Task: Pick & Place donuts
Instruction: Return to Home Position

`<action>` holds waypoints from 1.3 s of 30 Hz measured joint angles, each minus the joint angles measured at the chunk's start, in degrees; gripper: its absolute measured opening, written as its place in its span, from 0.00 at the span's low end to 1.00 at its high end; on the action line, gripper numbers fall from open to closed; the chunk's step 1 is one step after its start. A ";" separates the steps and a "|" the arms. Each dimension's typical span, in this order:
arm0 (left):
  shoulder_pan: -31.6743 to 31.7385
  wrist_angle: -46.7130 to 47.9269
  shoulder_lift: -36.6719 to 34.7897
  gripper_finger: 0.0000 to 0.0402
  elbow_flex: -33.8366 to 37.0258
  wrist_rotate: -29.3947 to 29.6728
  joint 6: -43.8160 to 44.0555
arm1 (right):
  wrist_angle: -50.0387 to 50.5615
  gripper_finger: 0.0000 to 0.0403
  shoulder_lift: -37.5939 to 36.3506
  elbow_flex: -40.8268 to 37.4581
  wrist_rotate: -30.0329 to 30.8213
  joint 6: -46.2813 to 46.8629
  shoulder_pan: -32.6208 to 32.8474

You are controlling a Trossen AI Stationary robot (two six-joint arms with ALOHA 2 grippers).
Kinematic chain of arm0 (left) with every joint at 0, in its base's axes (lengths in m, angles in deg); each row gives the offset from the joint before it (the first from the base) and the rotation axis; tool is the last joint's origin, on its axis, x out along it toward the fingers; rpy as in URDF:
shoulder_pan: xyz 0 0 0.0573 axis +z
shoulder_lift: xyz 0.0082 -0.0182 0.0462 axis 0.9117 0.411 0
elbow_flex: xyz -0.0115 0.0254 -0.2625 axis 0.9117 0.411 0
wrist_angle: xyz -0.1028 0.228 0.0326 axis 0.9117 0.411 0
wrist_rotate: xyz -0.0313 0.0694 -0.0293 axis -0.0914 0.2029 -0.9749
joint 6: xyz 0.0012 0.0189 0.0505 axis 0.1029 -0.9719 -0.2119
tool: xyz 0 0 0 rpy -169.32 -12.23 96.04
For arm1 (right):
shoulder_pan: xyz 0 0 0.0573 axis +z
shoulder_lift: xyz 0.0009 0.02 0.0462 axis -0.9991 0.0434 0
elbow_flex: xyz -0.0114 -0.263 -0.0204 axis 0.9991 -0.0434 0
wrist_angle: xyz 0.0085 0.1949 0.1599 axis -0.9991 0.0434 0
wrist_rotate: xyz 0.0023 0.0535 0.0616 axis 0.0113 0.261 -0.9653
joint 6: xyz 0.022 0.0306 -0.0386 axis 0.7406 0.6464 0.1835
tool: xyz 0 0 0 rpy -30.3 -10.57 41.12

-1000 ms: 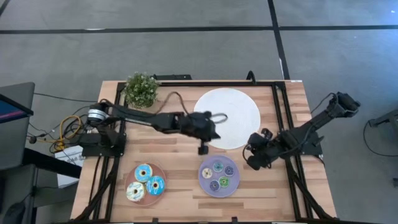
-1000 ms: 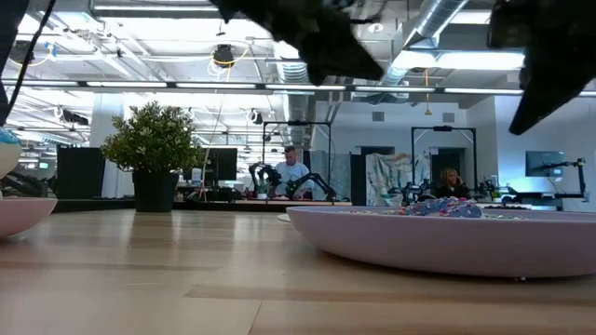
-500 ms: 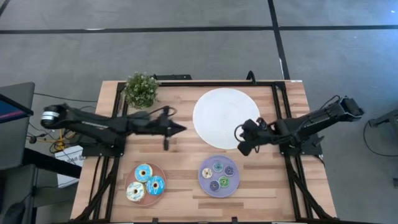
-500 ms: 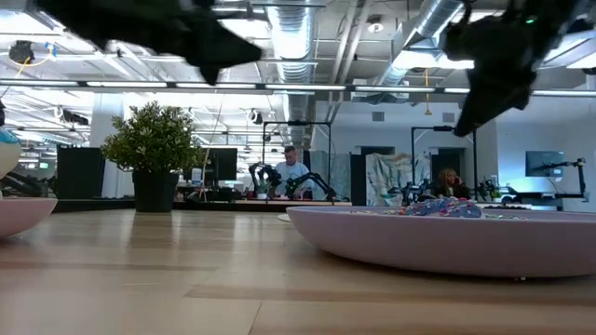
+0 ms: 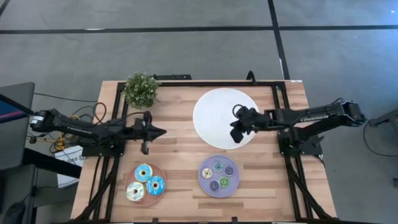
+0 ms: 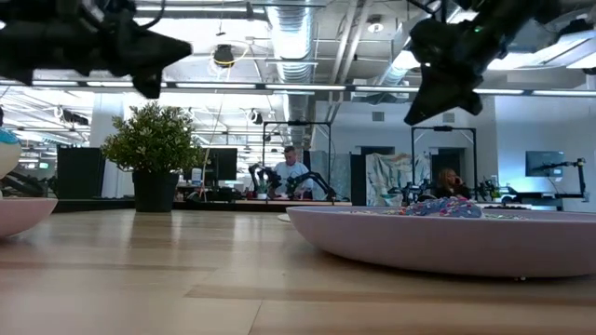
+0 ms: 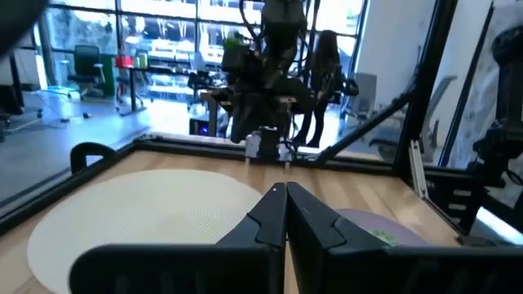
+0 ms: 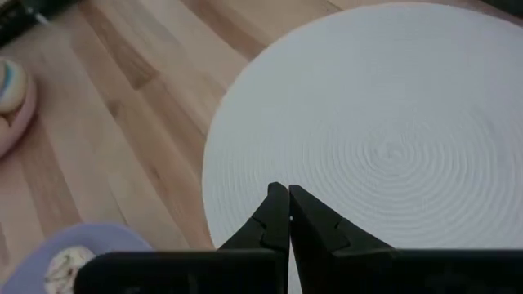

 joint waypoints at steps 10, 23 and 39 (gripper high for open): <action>0.00 1.42 -11.95 0.00 5.72 0.71 2.05 | -1.35 0.00 0.00 0.00 -5.29 -2.82 -3.30; 0.00 16.87 -26.95 0.00 5.76 1.40 2.57 | -1.42 0.00 0.00 0.00 -5.42 -2.82 -5.55; 0.00 38.28 -40.03 0.00 5.20 1.78 2.78 | -2.14 0.00 0.00 0.00 -8.31 -3.83 -8.62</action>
